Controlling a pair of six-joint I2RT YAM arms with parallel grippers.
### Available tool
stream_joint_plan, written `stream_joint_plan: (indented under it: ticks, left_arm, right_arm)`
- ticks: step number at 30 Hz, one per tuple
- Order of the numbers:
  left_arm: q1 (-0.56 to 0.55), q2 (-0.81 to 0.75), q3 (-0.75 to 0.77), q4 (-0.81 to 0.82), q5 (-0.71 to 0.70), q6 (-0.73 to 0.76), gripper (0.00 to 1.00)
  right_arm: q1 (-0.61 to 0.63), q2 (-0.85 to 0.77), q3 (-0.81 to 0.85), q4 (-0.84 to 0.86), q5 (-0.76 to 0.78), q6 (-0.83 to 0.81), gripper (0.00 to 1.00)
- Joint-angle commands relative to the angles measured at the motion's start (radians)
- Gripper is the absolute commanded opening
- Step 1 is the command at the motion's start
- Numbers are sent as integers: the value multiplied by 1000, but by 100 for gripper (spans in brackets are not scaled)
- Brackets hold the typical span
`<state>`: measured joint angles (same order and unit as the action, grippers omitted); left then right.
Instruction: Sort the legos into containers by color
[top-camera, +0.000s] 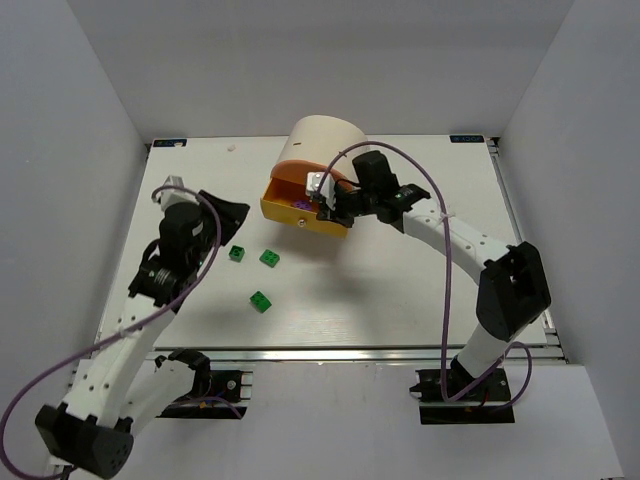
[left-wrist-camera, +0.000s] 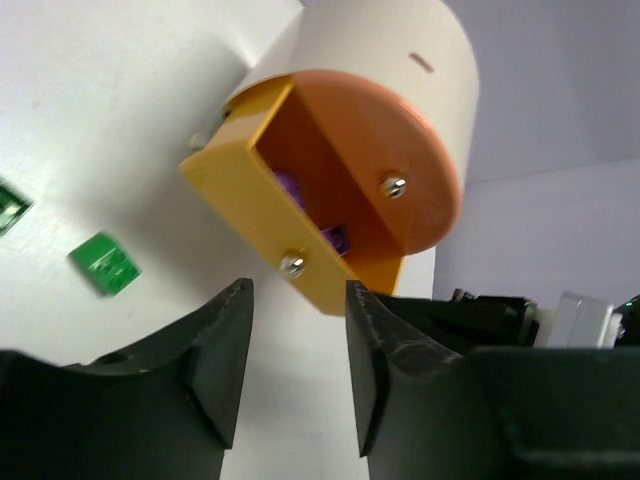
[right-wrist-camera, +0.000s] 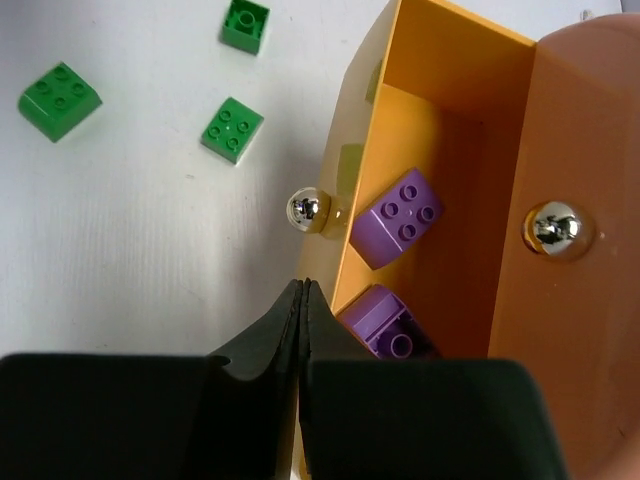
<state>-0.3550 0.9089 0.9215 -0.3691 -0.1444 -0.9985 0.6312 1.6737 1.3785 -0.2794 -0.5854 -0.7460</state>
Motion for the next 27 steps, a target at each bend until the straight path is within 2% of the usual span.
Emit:
stream_joint_plan:
  ticks: [1, 7, 14, 19, 22, 27]
  left_arm:
    - [5, -118, -97, -114, -67, -18, 53]
    - [5, -235, -225, -143, -78, -78, 59]
    - [5, -193, -233, -111, -57, -69, 61]
    - [5, -168, -254, -68, -38, -68, 65]
    - [5, -159, -276, -27, -11, -68, 72]
    - [5, -131, -319, 111, 74, -55, 78]
  right_arm:
    - [56, 15, 57, -11, 175, -1, 0]
    - [101, 87, 100, 5, 424, 59, 0]
    - [119, 136, 97, 103, 665, 63, 0]
    - [116, 164, 116, 167, 740, 63, 0]
    - [110, 187, 129, 186, 757, 50, 0]
    - [110, 195, 149, 175, 748, 56, 0]
